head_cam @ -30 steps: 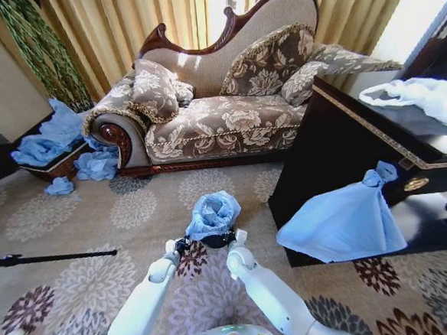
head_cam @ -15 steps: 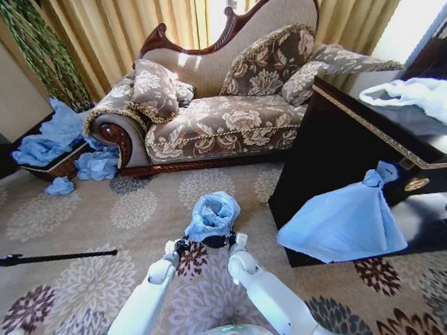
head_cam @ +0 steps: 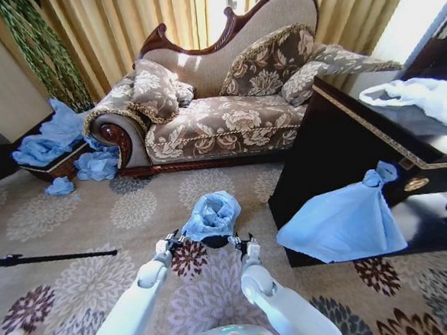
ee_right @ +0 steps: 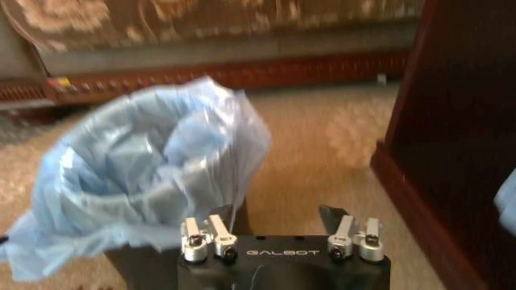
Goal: Place a garbage bag over the trash bin.
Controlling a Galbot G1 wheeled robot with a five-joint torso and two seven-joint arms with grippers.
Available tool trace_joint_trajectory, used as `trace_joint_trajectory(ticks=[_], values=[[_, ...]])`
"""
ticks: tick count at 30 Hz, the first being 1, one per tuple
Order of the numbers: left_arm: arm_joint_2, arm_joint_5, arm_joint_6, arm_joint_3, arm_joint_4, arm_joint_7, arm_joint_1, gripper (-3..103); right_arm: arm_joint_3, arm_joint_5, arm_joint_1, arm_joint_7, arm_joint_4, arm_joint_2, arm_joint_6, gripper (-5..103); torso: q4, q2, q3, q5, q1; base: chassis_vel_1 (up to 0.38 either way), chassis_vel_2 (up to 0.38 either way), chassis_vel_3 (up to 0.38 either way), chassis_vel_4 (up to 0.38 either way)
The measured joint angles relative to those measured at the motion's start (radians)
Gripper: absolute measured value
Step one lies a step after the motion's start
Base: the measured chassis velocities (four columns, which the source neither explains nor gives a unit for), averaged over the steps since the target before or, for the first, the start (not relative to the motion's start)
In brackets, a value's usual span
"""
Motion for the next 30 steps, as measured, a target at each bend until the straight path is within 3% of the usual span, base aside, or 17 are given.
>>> trace_joint_trajectory(ticks=[2, 8, 10, 12, 15, 17, 21, 24, 30], values=[[0.006, -0.002, 0.000, -0.007, -0.009, 0.001, 0.010, 58, 0.003, -0.004, -0.003, -0.008, 0.025, -0.012, 0.000, 73, -0.0001, 0.000, 0.000, 0.0001, 0.000, 0.000, 0.000, 0.000, 0.000], [0.032, -0.027, 0.013, -0.046, -0.084, 0.006, 0.055, 85, 0.032, 0.038, 0.029, -0.108, 0.134, -0.068, 0.014, 101, 0.0002, 0.000, 0.000, 0.0001, 0.000, 0.000, 0.000, 0.000, 0.000], [0.037, -0.035, 0.022, -0.049, -0.101, 0.005, 0.058, 90, 0.033, 0.050, 0.040, -0.126, 0.135, -0.073, 0.017, 99, 0.0001, 0.000, 0.000, 0.0002, 0.000, 0.000, 0.000, 0.000, 0.000], [0.043, -0.049, 0.042, -0.054, -0.137, 0.003, 0.062, 98, 0.034, 0.076, 0.084, -0.170, 0.114, -0.082, 0.023, 89, 0.0001, 0.000, 0.000, 0.0001, 0.000, 0.000, 0.000, 0.000, 0.000], [0.046, -0.051, 0.051, -0.055, -0.155, 0.001, 0.064, 100, 0.031, 0.089, 0.120, -0.206, 0.073, -0.085, 0.023, 84, 0.0001, 0.000, 0.000, 0.0004, 0.000, 0.000, 0.000, 0.000, 0.000], [0.048, -0.052, 0.064, -0.055, -0.176, -0.005, 0.065, 100, 0.013, 0.107, 0.203, -0.263, -0.018, -0.080, 0.021, 71, -0.0001, 0.000, 0.000, 0.0001, 0.000, 0.000, 0.000, 0.000, 0.000], [0.048, -0.052, 0.071, -0.055, -0.190, -0.011, 0.066, 100, -0.018, 0.162, 0.280, -0.290, -0.084, -0.067, 0.021, 79, 0.0002, 0.000, 0.000, 0.0001, 0.000, 0.000, 0.000, 0.000, 0.000], [0.048, -0.052, 0.082, -0.055, -0.213, -0.016, 0.067, 100, -0.050, 0.254, 0.376, -0.340, -0.185, -0.039, 0.021, 94, 0.0004, 0.000, 0.000, 0.0001, 0.000, 0.000, 0.000, 0.000, 0.000], [0.049, -0.052, 0.088, -0.057, -0.230, -0.024, 0.067, 100, -0.032, 0.377, 0.417, -0.389, -0.291, -0.006, 0.014, 100, 0.0001, 0.000, 0.000, 0.0000, 0.000, 0.000, 0.000, 0.000, 0.000]])
